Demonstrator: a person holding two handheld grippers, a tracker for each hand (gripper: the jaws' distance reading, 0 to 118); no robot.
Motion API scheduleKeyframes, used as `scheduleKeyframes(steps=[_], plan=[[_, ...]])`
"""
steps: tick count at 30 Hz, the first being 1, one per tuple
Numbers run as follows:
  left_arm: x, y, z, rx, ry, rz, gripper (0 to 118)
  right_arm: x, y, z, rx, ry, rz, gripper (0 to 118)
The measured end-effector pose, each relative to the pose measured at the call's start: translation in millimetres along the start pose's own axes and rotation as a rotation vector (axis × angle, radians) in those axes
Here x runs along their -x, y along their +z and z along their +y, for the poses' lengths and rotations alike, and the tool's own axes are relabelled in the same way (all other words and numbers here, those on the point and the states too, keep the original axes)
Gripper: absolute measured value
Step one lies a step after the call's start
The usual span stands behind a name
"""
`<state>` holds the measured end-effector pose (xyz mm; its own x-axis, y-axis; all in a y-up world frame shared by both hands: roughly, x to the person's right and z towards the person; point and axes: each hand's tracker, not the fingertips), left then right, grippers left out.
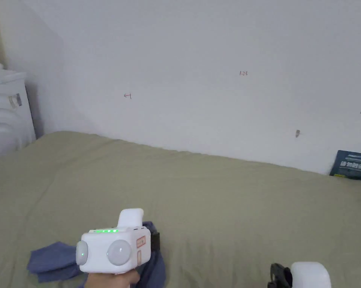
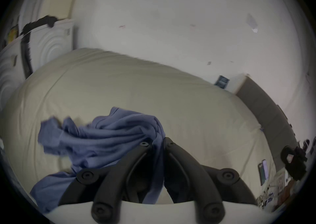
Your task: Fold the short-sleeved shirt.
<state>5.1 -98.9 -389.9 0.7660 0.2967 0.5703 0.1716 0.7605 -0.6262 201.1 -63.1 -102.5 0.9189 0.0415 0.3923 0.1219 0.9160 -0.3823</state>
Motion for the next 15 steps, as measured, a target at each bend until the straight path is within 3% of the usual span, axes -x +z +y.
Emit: scheduleKeyframes(steps=[8,15], plan=[[-178.1,-16.6,-6.8,0.022,-0.212,-0.242,8,-77.9,37.0,-8.0,-0.021,-0.068,-0.106,0],[-243.0,-109.5,-90.2,0.282,-0.260,-0.191,8,-127.3,35.8,-36.8,0.031,-0.128,-0.166,0]])
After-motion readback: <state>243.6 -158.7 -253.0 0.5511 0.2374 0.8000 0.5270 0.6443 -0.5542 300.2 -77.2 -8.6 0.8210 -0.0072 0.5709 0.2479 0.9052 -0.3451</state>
